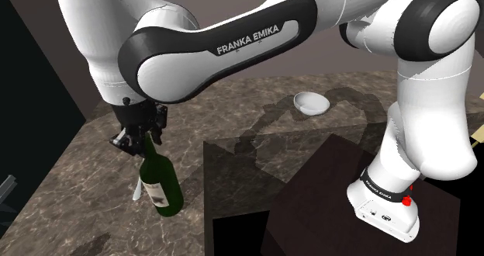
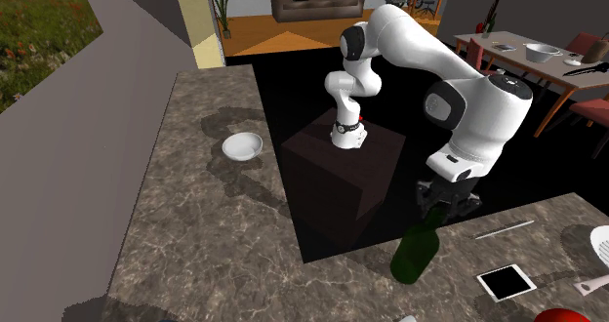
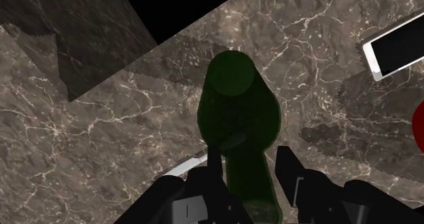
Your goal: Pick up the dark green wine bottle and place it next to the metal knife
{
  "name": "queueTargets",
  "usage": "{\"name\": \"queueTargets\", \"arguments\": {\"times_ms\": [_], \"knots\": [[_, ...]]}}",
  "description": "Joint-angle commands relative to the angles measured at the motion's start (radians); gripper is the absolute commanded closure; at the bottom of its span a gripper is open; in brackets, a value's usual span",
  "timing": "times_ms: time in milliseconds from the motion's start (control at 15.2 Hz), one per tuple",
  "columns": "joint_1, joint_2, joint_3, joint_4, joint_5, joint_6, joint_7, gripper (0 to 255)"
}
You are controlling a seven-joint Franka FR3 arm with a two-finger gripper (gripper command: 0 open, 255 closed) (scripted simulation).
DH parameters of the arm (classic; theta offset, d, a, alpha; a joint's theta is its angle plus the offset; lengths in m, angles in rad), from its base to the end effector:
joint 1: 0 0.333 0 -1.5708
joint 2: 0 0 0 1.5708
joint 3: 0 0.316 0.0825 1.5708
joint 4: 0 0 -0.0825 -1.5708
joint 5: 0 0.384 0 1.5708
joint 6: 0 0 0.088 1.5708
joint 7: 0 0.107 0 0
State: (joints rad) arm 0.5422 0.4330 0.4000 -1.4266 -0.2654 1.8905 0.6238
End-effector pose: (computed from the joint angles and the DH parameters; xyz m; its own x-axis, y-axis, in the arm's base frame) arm 0.4557 0.5159 0.4691 0.9317 0.3477 0.1056 0.3456 -0.9376 0.0380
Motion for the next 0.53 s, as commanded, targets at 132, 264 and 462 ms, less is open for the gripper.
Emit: {"name": "queueTargets", "arguments": {"times_ms": [132,264,462], "knots": [[0.000,0.000,0.000,0.001,0.000,0.000,0.000,0],[0.000,0.000,0.000,0.000,0.000,0.000,0.000,0],[0.003,-0.006,0.002,0.025,0.003,-0.030,-0.003,0]]}}
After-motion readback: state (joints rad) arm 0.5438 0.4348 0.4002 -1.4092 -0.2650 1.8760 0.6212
